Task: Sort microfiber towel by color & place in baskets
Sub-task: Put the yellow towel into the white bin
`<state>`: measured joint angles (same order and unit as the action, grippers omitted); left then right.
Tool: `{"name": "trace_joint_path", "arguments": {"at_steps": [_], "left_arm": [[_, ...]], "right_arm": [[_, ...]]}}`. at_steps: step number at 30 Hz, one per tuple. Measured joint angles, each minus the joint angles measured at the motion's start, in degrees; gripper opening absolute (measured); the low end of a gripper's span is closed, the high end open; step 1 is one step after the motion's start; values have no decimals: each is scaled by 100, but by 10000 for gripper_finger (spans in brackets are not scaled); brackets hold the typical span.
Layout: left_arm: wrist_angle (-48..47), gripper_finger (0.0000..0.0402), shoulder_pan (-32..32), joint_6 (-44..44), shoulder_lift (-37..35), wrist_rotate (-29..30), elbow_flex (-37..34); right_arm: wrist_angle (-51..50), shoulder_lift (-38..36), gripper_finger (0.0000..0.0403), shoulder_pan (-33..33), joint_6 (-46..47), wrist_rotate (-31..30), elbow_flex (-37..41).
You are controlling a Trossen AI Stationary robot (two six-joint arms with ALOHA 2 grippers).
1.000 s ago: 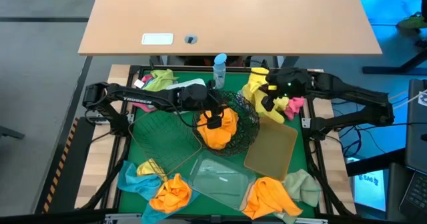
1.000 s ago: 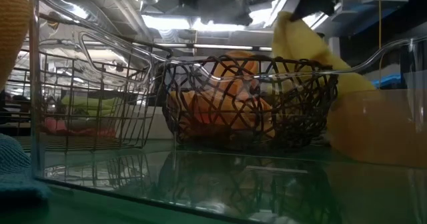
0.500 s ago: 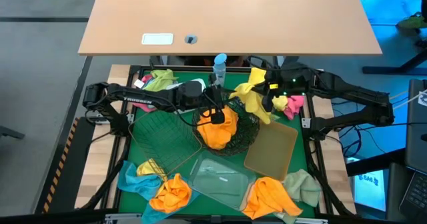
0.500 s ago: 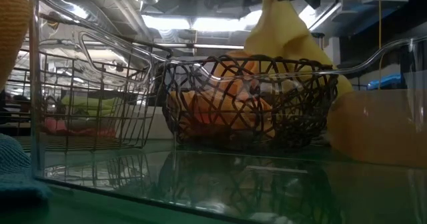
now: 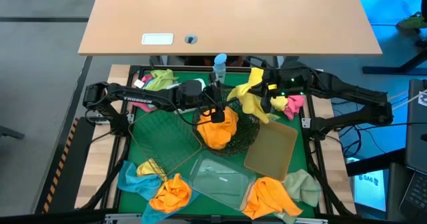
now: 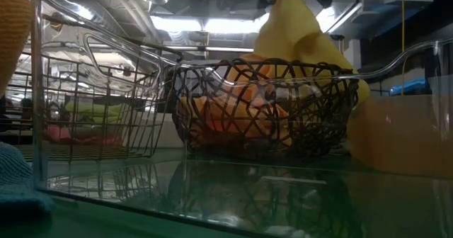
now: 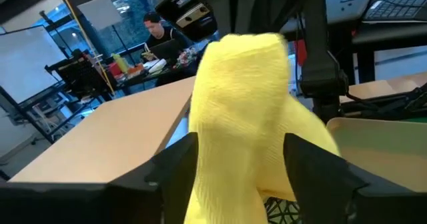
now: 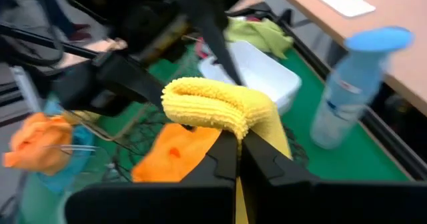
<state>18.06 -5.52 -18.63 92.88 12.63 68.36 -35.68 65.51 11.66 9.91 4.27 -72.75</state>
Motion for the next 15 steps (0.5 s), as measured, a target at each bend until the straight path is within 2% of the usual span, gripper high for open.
{"name": "trace_joint_path", "arguments": {"at_steps": [6, 12, 15], "left_arm": [[47, 233, -52, 0, 2, -21, 0], [122, 233, -54, -2, 2, -444, 0], [133, 230, -52, -2, 2, -462, 0]], "right_arm": [[650, 305, 2, -4, -2, 545, 0], [1216, 551, 3, -4, -122, 737, 0], [1337, 571, 3, -4, -144, 736, 2]]}}
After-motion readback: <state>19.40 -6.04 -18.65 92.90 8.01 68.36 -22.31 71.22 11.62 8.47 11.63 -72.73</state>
